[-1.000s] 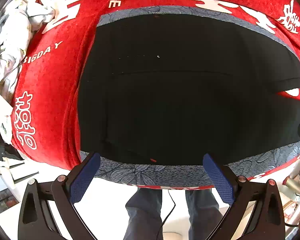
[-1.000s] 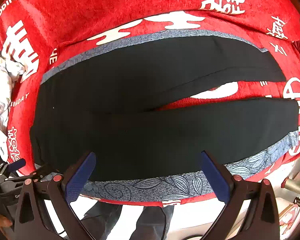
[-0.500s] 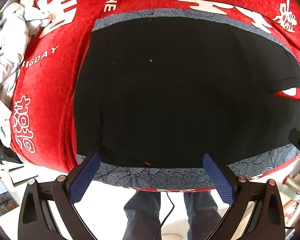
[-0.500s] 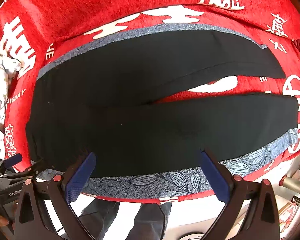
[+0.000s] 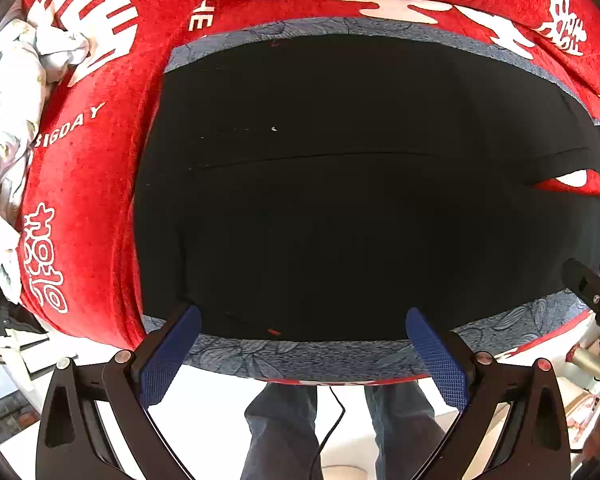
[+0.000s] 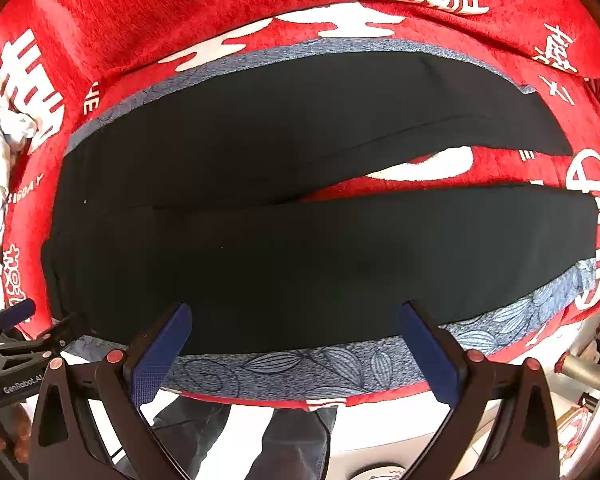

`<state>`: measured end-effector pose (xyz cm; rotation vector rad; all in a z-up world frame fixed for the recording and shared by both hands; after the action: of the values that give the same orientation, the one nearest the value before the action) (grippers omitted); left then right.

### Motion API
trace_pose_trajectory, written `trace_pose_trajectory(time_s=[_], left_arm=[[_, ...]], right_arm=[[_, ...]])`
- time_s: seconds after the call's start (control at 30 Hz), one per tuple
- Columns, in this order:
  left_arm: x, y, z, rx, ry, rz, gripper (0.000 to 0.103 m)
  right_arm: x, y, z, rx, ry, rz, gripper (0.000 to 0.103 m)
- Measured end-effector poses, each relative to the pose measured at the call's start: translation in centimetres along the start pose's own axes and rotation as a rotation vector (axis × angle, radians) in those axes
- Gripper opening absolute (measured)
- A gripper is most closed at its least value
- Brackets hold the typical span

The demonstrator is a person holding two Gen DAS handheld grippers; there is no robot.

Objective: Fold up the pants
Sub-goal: 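Position both grippers open over the grey waistband of the black trousers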

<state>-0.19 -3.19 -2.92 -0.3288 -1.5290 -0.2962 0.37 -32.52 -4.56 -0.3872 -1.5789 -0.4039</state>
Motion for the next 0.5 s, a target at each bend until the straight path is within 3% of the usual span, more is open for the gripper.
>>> trace_pose_trajectory(time_s=[0.5], left_arm=[[0.6,-3.3,2.0,0.113,-0.016,-0.061,0.103]], right_arm=[[-0.1,-2.1,-0.1,0.125,0.006,-0.046,0.103]])
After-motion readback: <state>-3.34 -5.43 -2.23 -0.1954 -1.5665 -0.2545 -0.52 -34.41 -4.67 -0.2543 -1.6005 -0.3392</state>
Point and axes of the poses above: each gripper's, at about its wrist camera, not at the fingertips, and x roughly against the way its jaws point, y to its left, z to its underside, the point moved 1 cm from there along -x, roughly the way its jaws point, and after that the axes turned 5 degrees about z, right-handed, at the moved point
